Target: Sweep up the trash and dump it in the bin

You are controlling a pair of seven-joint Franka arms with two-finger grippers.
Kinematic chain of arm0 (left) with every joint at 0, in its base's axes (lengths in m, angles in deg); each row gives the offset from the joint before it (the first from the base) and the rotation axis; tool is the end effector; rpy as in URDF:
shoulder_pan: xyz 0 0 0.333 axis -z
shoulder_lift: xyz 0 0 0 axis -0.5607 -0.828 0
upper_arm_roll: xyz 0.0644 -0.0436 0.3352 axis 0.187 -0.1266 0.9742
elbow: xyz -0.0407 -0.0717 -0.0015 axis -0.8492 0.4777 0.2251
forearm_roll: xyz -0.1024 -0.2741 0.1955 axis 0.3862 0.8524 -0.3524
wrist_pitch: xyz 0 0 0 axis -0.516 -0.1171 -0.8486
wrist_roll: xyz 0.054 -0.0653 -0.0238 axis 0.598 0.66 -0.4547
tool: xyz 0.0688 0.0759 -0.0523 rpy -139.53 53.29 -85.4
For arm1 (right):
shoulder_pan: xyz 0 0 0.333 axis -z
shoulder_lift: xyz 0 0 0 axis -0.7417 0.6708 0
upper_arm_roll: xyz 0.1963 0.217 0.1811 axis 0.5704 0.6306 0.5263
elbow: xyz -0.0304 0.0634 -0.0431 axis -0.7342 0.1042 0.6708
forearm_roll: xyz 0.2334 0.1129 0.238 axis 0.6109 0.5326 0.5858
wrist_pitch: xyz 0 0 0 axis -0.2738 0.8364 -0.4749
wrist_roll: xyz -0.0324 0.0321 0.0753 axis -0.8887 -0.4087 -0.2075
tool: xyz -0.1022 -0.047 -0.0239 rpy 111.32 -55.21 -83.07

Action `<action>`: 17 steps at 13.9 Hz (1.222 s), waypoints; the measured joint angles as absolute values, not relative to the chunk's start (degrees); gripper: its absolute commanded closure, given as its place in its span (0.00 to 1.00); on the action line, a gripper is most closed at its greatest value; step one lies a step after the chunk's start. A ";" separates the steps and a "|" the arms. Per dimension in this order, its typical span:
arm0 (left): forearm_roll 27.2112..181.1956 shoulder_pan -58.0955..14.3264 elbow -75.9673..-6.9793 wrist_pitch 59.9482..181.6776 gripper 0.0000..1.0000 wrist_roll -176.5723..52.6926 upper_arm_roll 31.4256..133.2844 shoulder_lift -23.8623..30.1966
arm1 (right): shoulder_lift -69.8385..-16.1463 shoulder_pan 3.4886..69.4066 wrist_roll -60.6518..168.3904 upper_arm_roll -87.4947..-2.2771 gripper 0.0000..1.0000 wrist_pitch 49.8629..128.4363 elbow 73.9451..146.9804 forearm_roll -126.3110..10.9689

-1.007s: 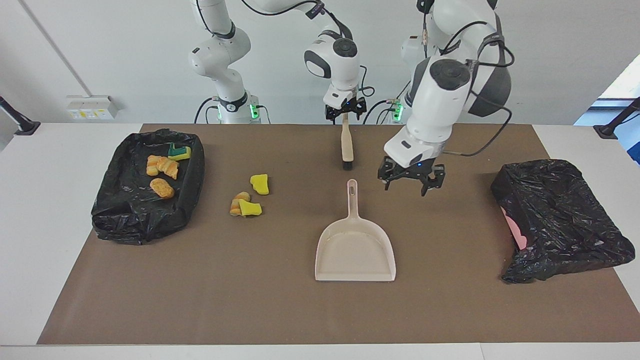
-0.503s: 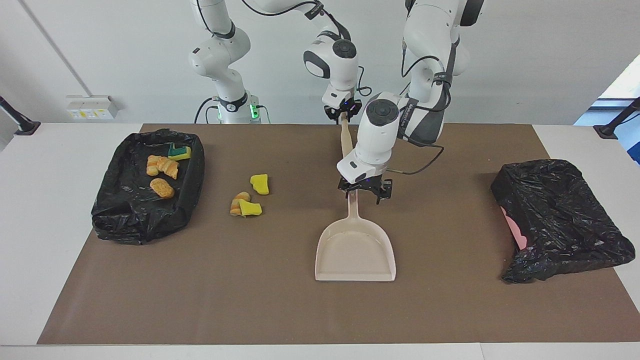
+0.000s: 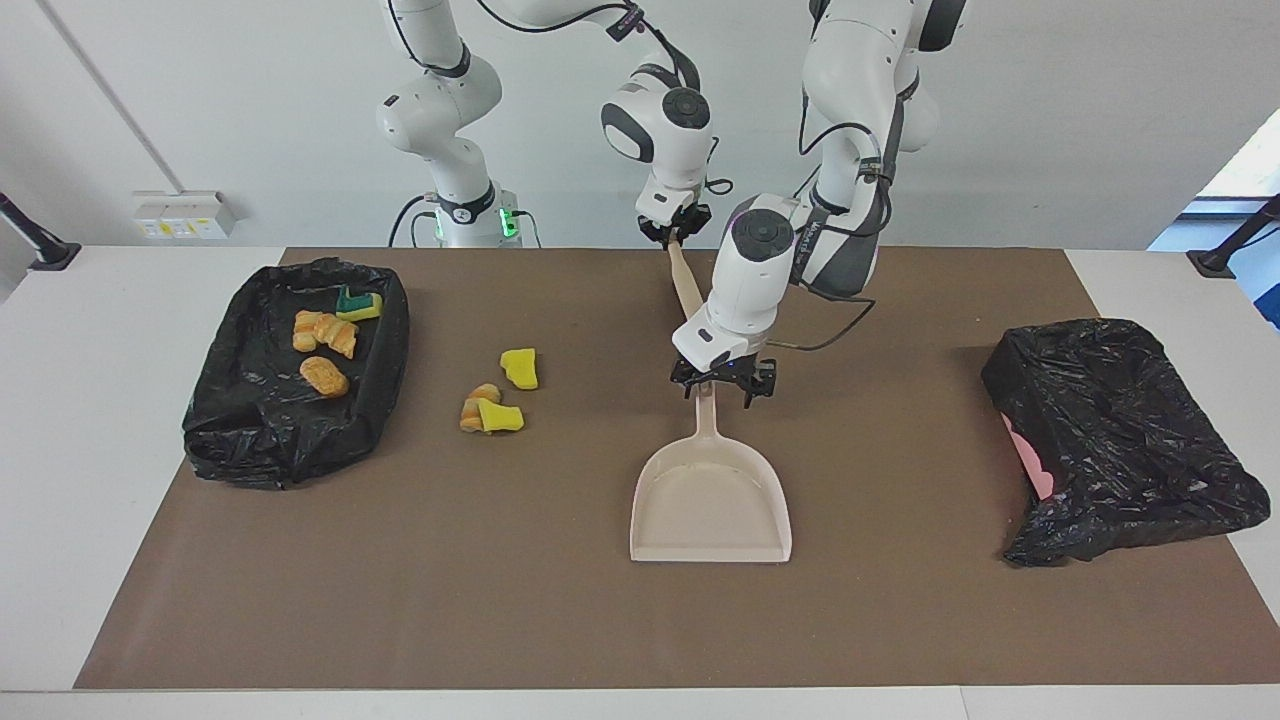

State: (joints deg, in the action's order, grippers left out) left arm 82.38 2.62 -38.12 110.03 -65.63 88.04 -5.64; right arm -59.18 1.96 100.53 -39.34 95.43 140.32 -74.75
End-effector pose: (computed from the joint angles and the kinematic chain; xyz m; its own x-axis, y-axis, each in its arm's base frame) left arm 0.5035 -0.3460 0.3964 0.9735 -0.2254 0.0378 -0.2271 -0.9726 0.0492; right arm 0.2271 0.3947 0.3820 0.9512 0.2005 -0.2347 0.1994 -0.9795 -0.0287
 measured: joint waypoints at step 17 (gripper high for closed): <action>81.80 2.87 -38.01 103.14 1.00 -51.01 89.52 -1.64 | -70.66 37.88 82.60 -40.01 1.00 71.80 135.35 -99.14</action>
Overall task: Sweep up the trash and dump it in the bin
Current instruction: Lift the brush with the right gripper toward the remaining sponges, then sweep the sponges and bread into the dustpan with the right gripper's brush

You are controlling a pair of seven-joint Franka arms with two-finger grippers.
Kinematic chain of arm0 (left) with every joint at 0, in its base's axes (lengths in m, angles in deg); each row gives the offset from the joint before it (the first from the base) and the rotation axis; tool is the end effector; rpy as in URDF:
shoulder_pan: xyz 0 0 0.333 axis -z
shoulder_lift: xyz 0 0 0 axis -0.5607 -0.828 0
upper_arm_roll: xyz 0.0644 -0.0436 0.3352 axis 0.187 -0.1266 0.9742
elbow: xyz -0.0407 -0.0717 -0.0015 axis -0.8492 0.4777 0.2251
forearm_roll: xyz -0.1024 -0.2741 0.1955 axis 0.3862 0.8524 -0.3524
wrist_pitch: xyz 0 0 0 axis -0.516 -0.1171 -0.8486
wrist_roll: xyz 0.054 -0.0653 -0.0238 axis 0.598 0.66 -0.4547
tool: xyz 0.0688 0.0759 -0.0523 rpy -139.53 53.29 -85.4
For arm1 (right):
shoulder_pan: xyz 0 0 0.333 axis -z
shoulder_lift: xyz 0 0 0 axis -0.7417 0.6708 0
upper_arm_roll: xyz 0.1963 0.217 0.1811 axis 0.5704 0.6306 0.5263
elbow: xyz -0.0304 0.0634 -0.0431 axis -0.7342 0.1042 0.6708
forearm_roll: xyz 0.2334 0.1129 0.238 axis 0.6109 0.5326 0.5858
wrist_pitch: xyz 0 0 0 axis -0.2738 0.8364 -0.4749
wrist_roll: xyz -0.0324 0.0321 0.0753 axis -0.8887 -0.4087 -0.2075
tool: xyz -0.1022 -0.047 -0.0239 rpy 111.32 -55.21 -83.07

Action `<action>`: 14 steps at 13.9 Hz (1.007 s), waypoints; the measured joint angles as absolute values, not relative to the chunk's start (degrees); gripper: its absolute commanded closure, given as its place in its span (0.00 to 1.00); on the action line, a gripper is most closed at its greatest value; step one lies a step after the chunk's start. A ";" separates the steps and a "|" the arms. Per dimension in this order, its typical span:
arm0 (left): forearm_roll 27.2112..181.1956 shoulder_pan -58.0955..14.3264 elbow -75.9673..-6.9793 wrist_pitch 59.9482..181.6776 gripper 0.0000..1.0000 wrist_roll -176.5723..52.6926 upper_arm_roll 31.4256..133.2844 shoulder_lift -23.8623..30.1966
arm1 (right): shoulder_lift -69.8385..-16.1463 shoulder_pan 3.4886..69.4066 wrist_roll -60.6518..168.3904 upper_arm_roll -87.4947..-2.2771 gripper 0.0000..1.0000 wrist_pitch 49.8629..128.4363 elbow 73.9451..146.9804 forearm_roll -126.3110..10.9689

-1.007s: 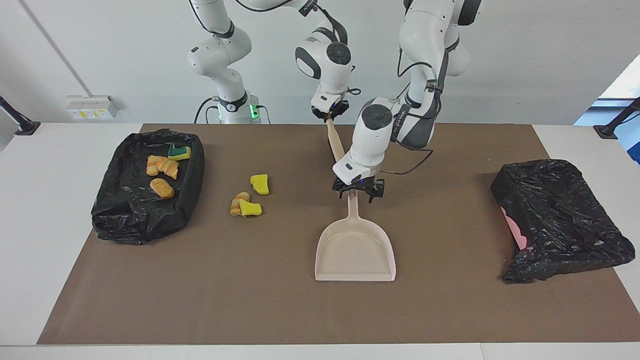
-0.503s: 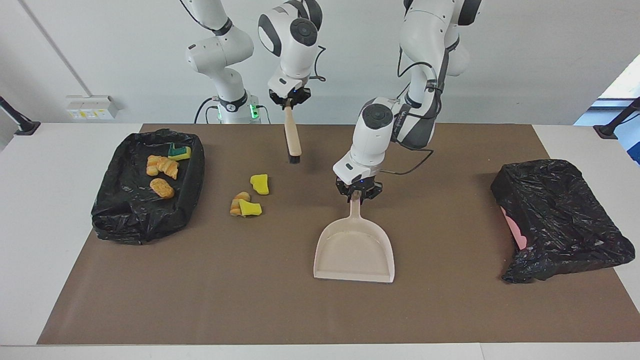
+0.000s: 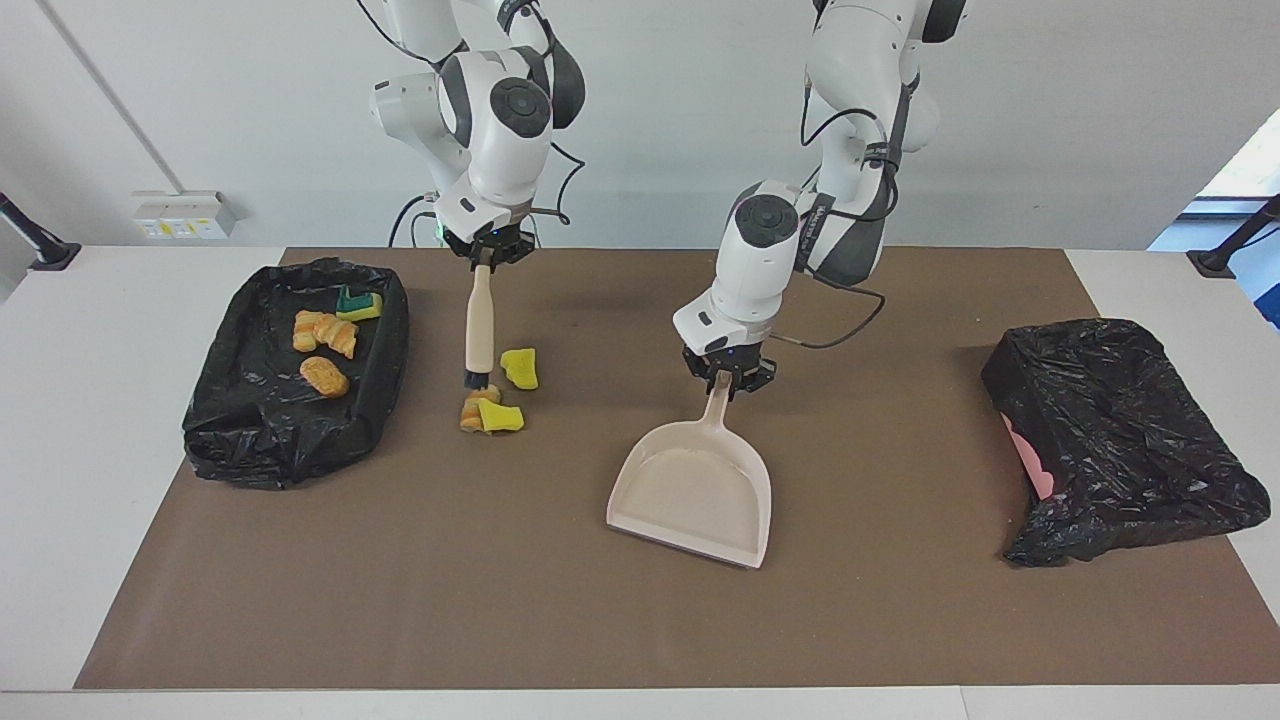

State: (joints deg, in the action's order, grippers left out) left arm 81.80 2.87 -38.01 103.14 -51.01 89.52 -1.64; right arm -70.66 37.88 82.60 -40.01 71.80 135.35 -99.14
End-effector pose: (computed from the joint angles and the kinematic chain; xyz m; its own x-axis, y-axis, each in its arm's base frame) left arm 0.4945 -0.3259 0.4284 0.8909 -0.4543 0.0020 -0.4542 -0.8906 0.0244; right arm 0.3800 0.1390 0.4767 0.9806 0.0422 -0.1916 0.0995 -0.9487 0.3002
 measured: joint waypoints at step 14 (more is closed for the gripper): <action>71.77 1.49 -41.63 89.71 1.00 -5.07 89.85 4.60 | -62.47 47.86 78.26 -39.82 1.00 82.42 136.28 -102.91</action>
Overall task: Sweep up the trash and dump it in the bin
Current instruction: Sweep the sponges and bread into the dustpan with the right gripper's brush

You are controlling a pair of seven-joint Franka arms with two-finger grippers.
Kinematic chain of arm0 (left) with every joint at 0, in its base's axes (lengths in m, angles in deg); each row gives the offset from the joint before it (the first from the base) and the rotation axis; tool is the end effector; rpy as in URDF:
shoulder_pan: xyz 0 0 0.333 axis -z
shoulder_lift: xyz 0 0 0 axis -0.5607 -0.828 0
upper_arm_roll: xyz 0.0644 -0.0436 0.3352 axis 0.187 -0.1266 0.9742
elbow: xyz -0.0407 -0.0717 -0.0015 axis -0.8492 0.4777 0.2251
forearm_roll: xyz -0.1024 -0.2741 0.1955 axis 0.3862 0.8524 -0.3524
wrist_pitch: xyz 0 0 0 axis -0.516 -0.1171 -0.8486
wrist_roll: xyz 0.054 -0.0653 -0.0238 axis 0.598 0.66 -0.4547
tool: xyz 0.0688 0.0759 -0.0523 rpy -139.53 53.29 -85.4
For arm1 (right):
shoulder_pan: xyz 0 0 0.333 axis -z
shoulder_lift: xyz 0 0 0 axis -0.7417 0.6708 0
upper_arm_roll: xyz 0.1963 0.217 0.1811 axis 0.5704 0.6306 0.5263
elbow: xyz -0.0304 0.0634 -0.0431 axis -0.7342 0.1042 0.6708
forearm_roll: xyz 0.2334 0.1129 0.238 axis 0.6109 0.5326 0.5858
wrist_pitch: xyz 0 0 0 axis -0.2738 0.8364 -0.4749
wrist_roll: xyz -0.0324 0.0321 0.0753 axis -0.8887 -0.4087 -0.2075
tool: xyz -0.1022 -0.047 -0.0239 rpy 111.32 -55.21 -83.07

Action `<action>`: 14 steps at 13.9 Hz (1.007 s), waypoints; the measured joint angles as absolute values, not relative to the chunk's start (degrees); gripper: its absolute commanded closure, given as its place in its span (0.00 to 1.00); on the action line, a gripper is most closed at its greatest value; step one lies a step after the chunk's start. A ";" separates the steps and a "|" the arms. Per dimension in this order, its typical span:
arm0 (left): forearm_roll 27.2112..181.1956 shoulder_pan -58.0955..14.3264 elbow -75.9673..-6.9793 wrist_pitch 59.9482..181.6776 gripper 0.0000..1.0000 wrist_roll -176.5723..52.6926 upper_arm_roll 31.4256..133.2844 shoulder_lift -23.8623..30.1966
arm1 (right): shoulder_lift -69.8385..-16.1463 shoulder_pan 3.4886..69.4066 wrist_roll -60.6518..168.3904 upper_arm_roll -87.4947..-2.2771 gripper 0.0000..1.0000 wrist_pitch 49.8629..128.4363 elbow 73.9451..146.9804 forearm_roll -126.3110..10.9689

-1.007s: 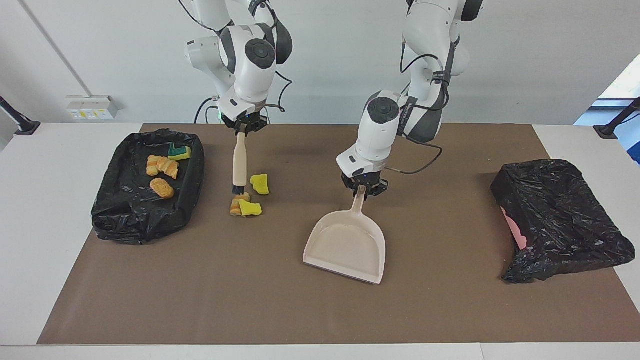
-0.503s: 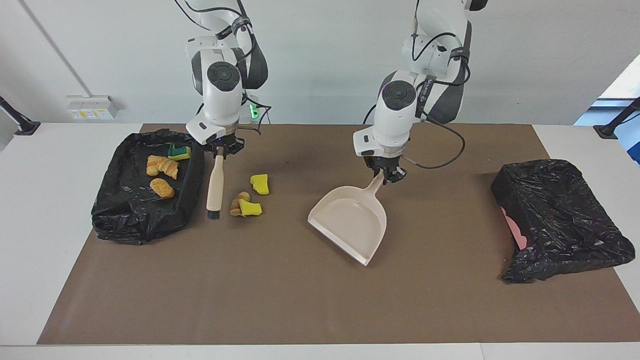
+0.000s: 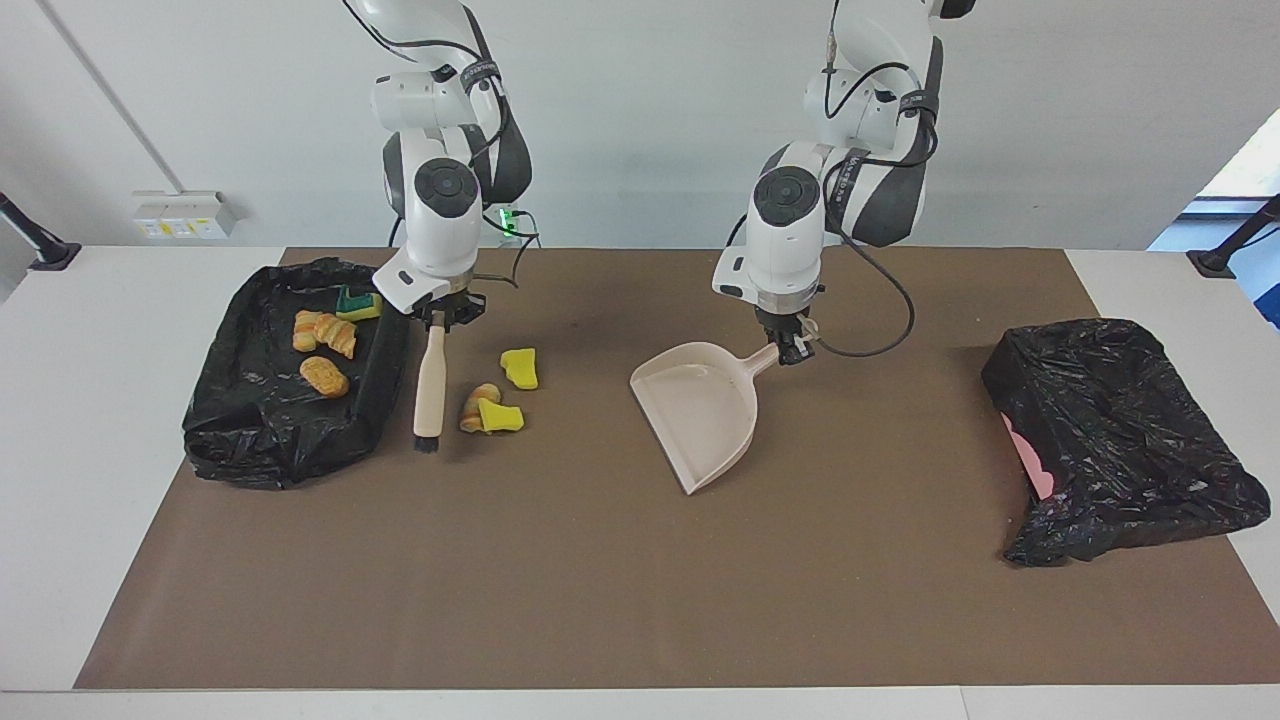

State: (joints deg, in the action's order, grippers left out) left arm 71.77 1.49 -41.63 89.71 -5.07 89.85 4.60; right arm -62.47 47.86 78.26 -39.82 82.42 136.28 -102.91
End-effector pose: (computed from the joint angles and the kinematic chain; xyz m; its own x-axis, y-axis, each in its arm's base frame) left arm 0.4659 -0.2710 0.4463 0.2440 -0.9444 -0.2205 -0.9659 -0.2569 0.0316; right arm 0.4359 0.0762 0.4212 0.9814 0.0190 -0.1908 0.0743 -0.9550 0.2870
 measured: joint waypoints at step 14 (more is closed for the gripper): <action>71.00 4.39 -54.63 97.19 1.00 -1.94 88.92 10.84 | -54.26 35.70 67.75 -38.93 1.00 94.22 137.43 -60.86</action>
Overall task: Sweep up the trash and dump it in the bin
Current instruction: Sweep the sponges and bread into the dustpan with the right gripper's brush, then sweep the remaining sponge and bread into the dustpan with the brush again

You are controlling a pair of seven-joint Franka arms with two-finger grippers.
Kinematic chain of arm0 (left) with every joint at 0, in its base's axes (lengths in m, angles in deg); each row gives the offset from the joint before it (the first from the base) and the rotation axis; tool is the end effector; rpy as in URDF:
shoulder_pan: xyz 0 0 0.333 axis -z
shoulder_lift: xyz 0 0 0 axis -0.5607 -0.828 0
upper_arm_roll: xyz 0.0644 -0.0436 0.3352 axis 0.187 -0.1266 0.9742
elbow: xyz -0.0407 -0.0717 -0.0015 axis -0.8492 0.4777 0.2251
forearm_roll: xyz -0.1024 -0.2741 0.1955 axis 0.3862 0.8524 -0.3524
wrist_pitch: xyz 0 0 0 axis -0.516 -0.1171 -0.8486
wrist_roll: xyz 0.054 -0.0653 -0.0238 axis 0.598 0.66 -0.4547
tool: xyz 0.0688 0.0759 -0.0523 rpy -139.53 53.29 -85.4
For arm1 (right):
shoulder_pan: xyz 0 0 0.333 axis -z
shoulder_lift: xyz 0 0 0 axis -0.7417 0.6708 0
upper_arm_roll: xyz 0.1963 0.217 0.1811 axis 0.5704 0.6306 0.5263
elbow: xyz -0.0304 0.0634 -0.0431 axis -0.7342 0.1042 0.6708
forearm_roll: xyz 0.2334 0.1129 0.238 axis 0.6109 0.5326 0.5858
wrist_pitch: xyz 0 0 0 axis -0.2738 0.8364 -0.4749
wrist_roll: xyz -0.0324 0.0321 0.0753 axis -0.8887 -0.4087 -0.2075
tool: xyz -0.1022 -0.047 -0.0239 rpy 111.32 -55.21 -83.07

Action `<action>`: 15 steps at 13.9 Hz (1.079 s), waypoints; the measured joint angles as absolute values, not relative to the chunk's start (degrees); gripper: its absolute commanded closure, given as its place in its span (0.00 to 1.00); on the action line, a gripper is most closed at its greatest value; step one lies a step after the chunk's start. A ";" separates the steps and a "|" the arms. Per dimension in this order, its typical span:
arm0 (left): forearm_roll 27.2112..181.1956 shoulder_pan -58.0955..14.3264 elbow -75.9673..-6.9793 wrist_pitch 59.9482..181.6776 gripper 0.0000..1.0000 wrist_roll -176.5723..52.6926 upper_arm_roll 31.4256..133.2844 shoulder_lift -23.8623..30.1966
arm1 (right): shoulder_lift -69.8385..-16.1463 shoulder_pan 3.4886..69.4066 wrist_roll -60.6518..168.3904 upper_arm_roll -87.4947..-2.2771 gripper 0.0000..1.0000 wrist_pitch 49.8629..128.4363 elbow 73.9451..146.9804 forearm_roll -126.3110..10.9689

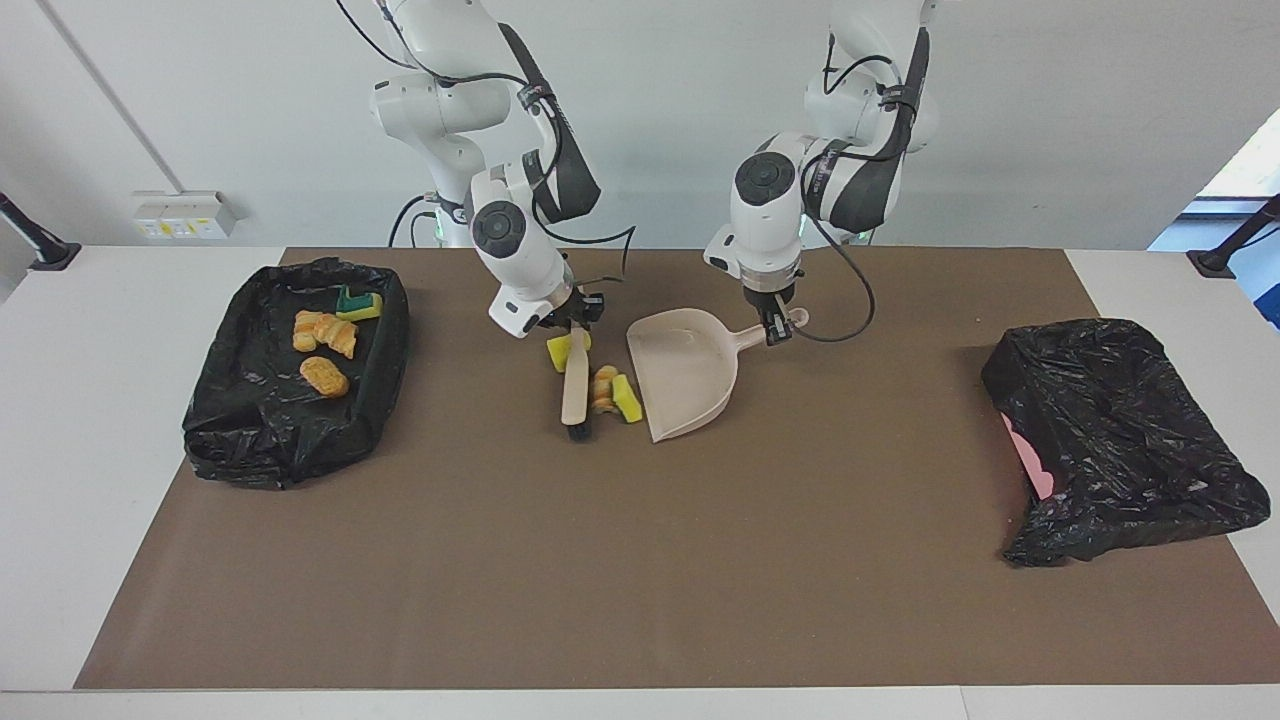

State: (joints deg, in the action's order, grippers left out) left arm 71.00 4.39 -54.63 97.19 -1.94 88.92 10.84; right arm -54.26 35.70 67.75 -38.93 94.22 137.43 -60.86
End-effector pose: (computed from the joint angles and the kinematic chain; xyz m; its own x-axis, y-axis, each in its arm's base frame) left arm 0.4082 -0.2741 0.4196 0.1073 -0.9725 -0.2066 -0.9922 -0.1179 0.0399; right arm 0.4189 0.2231 0.3642 0.9537 0.0858 -0.2883 -0.0100 -0.9488 -0.3156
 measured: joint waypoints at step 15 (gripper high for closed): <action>70.80 5.90 -55.50 102.42 1.00 1.43 88.77 10.85 | -72.12 36.79 85.18 -39.43 1.00 66.31 133.94 -72.35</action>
State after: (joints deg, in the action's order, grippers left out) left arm 70.80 5.90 -55.50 102.42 1.43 88.77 10.85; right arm -72.12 36.79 85.18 -39.43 66.31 133.94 -72.35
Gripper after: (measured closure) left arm 0.678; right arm 0.736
